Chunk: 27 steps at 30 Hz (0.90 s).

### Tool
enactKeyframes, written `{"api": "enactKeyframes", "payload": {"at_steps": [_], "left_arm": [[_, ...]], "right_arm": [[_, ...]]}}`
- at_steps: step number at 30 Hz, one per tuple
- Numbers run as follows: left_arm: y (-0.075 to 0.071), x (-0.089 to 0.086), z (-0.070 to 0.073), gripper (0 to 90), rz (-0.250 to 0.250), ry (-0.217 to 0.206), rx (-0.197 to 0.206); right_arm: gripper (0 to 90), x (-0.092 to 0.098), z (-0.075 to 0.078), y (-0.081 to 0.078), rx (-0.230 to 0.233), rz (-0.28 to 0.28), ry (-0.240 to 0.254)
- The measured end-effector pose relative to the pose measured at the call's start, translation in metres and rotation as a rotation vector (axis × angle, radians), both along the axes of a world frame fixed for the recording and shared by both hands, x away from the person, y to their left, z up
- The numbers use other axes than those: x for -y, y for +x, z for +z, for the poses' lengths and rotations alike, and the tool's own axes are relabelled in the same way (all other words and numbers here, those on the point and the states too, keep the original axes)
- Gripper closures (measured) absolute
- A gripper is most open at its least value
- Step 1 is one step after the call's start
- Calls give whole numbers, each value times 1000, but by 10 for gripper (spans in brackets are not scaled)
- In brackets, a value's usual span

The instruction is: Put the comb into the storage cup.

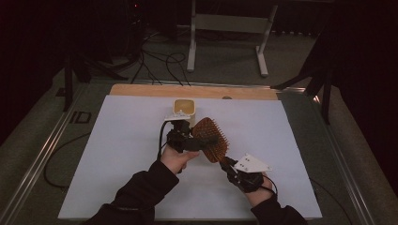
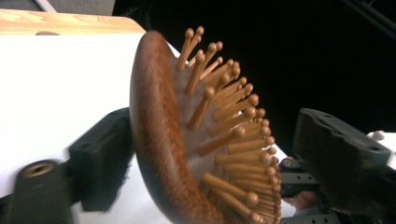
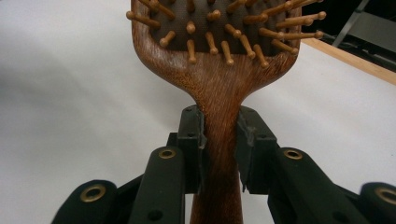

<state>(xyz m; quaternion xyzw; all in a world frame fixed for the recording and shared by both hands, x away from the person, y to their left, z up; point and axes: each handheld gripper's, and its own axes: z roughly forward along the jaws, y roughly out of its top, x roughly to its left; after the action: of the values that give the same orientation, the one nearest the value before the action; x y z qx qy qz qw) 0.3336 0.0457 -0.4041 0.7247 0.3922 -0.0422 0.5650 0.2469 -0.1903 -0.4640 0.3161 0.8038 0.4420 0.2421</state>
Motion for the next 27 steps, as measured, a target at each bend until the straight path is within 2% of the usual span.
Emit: {"api": "enactKeyframes", "payload": {"at_steps": [3, 13, 19, 22, 27], "left_arm": [[0, 0, 0, 246, 14, -10, -2], [1, 1, 0, 376, 39, -16, -17], [2, 1, 2, 431, 21, -36, -24], [2, 2, 5, 456, 2, -32, -20], [2, 1, 7, 493, -1, -54, -34]], "right_arm": [[734, -1, 0, 0, -4, -3, -2], [734, -1, 0, 0, -2, -2, 2], [733, 0, 0, 1, 1, -6, 0], [733, 0, 0, 1, -3, -9, 0], [732, 0, 1, 0, 3, -16, 2]]}}
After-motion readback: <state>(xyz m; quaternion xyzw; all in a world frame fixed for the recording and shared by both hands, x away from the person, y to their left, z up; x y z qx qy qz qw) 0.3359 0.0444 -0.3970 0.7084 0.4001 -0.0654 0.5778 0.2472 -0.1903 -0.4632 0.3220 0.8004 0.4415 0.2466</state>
